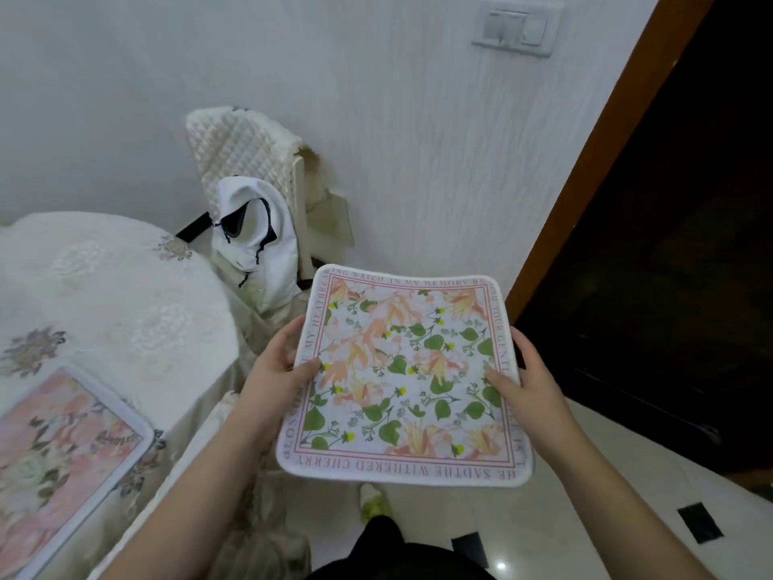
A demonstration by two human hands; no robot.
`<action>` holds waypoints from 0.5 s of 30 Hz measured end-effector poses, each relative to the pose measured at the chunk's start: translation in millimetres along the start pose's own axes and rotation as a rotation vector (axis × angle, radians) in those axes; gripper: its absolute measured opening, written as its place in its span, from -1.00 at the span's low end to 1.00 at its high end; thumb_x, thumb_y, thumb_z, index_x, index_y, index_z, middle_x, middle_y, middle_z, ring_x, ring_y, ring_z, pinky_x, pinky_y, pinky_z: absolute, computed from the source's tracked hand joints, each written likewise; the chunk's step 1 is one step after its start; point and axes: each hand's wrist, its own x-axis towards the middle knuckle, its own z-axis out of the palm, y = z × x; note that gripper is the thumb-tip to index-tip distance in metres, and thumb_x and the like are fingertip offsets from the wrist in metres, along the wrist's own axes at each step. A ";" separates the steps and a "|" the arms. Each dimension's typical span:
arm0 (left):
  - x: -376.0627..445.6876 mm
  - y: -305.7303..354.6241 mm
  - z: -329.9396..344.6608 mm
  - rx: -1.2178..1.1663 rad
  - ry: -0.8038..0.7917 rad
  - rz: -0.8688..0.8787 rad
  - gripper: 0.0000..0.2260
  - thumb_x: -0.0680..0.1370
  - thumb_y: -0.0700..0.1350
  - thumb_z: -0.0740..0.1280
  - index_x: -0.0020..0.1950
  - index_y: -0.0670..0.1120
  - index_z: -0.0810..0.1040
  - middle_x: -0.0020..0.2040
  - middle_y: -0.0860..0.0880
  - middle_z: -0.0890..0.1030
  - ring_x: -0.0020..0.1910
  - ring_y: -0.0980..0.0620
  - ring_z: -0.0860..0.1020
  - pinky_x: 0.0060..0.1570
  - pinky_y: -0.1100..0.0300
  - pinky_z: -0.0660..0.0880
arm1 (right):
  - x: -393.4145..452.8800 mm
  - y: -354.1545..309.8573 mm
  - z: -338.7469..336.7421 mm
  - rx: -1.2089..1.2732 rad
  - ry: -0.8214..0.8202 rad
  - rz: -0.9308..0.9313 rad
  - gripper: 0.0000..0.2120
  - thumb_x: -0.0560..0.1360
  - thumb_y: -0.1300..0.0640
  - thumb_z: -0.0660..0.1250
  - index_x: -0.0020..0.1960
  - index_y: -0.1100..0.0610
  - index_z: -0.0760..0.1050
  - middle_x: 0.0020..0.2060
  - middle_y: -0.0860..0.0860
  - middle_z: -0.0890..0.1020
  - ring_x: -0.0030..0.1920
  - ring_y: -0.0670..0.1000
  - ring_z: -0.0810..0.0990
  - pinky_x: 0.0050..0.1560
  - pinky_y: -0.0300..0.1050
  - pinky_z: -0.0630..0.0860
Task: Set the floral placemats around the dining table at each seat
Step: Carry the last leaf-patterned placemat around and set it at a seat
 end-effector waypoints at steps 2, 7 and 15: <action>17.3 5.2 -8.4 -0.029 0.028 0.003 -0.42 0.59 -0.28 0.33 0.44 0.27 0.32 0.03 -0.11 0.71 -0.10 -0.28 0.70 -0.10 -0.27 0.61 | 23.7 -9.8 11.6 0.001 -0.024 -0.008 -0.44 0.57 0.23 0.32 0.25 -0.41 0.29 0.10 -0.05 0.67 -0.03 0.02 0.71 -0.07 0.17 0.65; 60.4 26.4 -31.2 -0.047 0.095 0.029 -0.43 0.59 -0.29 0.32 0.46 0.23 0.33 0.03 -0.09 0.71 -0.13 -0.22 0.71 -0.19 -0.19 0.64 | 78.7 -43.8 43.3 -0.065 -0.081 -0.080 -0.41 0.57 0.24 0.31 0.14 -0.51 0.33 0.09 -0.06 0.67 0.00 0.02 0.70 -0.07 0.16 0.65; 110.3 65.5 -68.2 -0.039 0.134 0.055 -0.43 0.59 -0.26 0.33 0.47 0.25 0.31 0.05 -0.05 0.71 -0.14 -0.16 0.72 -0.19 -0.13 0.66 | 148.8 -81.3 86.9 -0.098 -0.123 -0.117 -0.48 0.58 0.21 0.32 0.21 -0.42 0.32 0.08 -0.02 0.68 -0.05 0.06 0.72 -0.11 0.19 0.66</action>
